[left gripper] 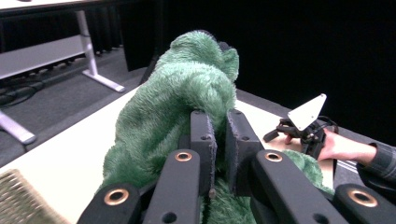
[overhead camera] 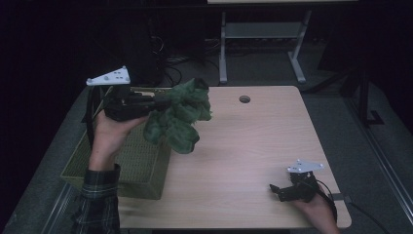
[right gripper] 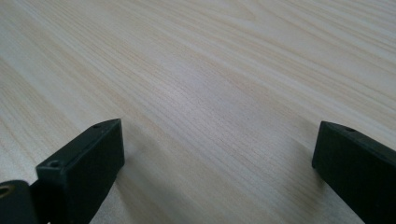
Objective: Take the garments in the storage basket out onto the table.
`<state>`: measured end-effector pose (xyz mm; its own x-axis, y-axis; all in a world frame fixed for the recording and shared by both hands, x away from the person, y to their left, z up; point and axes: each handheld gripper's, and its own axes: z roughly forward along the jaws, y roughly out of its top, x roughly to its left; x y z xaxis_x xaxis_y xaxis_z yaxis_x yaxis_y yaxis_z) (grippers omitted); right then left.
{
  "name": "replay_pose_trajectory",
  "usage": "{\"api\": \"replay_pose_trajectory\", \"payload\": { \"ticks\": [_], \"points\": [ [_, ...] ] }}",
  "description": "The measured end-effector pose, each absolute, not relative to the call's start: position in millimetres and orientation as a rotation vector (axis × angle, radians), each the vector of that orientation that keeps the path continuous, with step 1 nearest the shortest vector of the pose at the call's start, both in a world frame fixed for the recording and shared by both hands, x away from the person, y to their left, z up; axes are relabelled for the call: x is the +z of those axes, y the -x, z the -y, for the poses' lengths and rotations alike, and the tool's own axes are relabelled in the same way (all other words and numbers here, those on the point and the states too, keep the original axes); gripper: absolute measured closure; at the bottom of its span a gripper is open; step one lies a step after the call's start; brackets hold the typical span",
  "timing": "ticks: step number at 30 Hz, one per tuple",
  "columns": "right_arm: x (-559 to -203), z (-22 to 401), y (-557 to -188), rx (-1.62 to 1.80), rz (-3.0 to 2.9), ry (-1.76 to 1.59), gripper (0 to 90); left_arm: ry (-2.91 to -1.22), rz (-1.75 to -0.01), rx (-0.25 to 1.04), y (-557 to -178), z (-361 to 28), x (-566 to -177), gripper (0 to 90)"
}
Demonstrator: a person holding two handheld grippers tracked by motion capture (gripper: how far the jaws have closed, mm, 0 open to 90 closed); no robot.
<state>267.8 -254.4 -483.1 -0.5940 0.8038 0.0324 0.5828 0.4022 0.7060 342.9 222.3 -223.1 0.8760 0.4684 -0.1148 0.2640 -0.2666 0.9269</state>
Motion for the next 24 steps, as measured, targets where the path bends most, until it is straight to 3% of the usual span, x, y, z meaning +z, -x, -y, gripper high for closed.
{"api": "replay_pose_trajectory", "payload": {
  "ticks": [24],
  "points": [
    [-483,254,-268,0.996,-2.352,-1.207,2.0,-1.919,-0.471,0.133,-353,-136,-261,83.0]
  ]
}}
